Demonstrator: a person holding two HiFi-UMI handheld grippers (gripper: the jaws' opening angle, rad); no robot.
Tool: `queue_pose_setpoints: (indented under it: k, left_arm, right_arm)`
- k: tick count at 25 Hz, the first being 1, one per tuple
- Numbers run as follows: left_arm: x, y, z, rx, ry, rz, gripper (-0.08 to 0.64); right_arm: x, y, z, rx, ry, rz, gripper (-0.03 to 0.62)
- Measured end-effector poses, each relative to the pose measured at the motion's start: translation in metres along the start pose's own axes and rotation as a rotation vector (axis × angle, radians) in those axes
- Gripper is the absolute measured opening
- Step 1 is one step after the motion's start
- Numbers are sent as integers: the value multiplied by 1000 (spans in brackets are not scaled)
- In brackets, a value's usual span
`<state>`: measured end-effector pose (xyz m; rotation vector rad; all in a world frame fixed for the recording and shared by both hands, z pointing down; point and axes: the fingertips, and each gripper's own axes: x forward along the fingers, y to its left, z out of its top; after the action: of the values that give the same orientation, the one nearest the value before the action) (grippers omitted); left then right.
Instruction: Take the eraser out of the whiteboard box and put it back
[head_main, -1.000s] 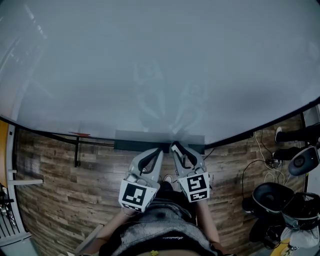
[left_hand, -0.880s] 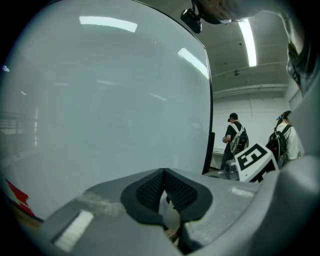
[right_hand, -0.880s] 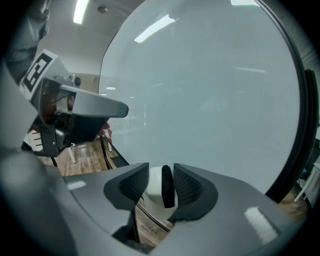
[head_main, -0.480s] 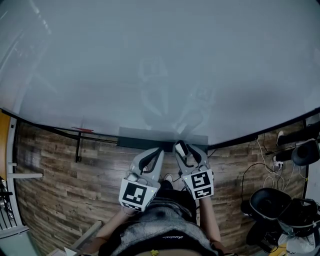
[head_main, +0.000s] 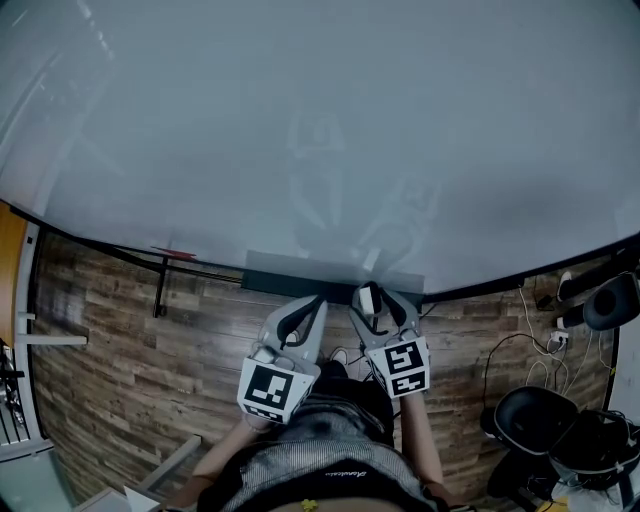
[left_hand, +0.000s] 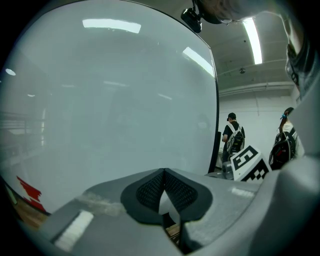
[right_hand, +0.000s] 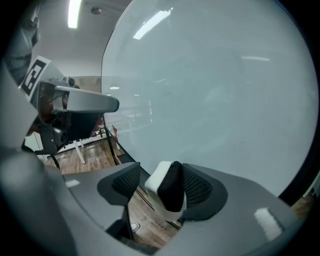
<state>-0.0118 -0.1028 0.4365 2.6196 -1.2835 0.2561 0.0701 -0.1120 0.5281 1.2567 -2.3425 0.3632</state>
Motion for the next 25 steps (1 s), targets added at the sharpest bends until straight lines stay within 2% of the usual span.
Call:
queue_pose_setpoints:
  k: [4,5,12,16,20,25]
  left_arm:
    - [1,3,0,5,-1,3,0]
    - [0,4,0,4,-2,4,0]
    - [-2,4,3,-44,-3,13,0]
    - [0,4,0,1,-4,3,0]
    - [-1,5,1,0,-4,4,0]
    - [-5,6,2,-24,-6,9,0]
  right_arm:
    - [3,-7,-10,25,30,-30,242]
    - [4,-8,-12,36,31,-32,261]
    - [0,-7,-11,93,7,20,236]
    - [0,-8,-11,106,0,45,233]
    - [-1,-11,-7,172,-29,62,222]
    - [-1,-15,-7,156,-12,14,211]
